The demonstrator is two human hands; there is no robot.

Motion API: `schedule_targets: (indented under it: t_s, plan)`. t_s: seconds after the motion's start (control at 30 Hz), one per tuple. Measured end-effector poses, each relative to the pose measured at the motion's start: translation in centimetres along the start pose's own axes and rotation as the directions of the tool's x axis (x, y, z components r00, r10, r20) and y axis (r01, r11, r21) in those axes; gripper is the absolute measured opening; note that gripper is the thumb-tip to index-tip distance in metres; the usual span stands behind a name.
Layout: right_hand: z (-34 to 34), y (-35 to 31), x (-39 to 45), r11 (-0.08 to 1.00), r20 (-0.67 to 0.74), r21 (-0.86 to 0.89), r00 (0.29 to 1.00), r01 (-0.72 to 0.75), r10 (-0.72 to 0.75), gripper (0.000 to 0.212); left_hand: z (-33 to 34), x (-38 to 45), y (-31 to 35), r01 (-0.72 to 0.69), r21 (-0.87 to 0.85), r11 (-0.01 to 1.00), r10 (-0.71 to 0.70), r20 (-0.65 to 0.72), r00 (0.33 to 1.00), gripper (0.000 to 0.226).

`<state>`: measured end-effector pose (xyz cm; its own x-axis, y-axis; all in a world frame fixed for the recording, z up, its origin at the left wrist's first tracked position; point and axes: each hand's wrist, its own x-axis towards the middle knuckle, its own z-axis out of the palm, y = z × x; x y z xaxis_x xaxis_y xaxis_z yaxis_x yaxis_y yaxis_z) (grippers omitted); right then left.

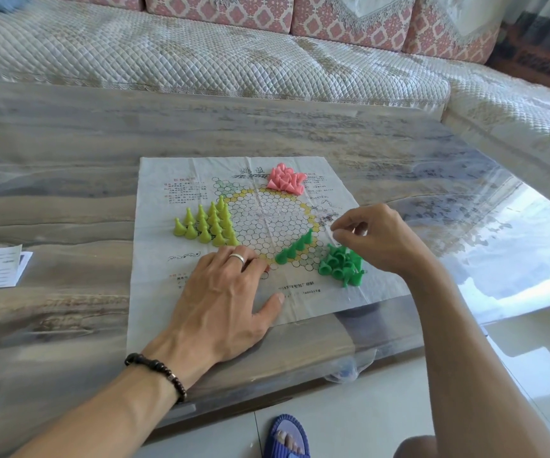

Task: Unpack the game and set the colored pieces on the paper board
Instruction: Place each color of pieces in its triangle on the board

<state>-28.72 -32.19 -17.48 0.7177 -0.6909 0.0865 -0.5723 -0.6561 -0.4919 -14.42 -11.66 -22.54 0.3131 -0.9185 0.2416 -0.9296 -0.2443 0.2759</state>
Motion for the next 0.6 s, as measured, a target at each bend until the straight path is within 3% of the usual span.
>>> schedule_targets:
  t_s: [0.17,0.6]
  plan:
    - [0.9,0.4,-0.3,0.996,0.074,-0.085,0.997,-0.007,0.014,0.016,0.0,0.0,0.0,0.002,0.003,1.0,-0.002,-0.01,1.0,0.053]
    - [2.0,-0.7,0.8,0.994,0.038,-0.102,0.999,-0.027,0.031,0.024,-0.1,0.0,0.0,0.007,-0.001,1.0,-0.007,-0.002,1.0,0.054]
